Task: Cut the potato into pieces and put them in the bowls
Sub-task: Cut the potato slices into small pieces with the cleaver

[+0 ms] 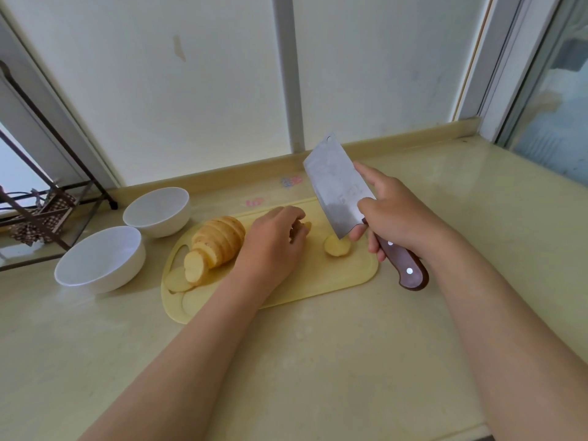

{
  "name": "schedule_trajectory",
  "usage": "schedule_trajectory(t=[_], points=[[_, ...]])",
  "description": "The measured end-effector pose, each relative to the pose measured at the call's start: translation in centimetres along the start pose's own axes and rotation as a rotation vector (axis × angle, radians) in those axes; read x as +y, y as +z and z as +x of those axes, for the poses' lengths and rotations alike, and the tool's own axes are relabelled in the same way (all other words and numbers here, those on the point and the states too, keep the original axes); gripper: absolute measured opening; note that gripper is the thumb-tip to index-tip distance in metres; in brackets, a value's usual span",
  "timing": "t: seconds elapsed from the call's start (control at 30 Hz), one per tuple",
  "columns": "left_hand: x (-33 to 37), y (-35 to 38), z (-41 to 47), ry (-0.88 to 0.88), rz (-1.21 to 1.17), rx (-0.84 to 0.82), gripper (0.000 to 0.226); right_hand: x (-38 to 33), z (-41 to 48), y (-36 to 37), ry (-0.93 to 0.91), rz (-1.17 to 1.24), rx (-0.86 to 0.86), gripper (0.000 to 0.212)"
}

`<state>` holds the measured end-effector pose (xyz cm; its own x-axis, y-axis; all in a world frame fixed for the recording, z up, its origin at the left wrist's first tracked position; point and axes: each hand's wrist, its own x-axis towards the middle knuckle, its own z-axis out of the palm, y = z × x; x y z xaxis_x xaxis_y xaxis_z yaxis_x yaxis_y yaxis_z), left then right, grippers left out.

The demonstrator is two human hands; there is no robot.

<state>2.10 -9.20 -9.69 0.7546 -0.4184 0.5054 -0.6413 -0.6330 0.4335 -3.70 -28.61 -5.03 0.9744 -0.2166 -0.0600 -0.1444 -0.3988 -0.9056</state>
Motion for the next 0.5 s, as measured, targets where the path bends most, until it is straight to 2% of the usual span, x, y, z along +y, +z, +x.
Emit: schedule_trajectory(t=[0.13,0.27,0.5], points=[[-0.2,0.3,0.0,0.101,0.095,-0.025,0.022,-0.1,-0.1,-0.1,0.001,0.003,0.002,0.081],[-0.2,0.2,-0.2,0.158,0.007,-0.078,0.025,-0.1,-0.1,0.0,-0.003,-0.002,0.003,0.082],[-1.5,-0.5,-0.8,0.155,-0.025,-0.164,0.016,-0.4,-0.4,0.2,-0.014,-0.007,-0.011,0.082]])
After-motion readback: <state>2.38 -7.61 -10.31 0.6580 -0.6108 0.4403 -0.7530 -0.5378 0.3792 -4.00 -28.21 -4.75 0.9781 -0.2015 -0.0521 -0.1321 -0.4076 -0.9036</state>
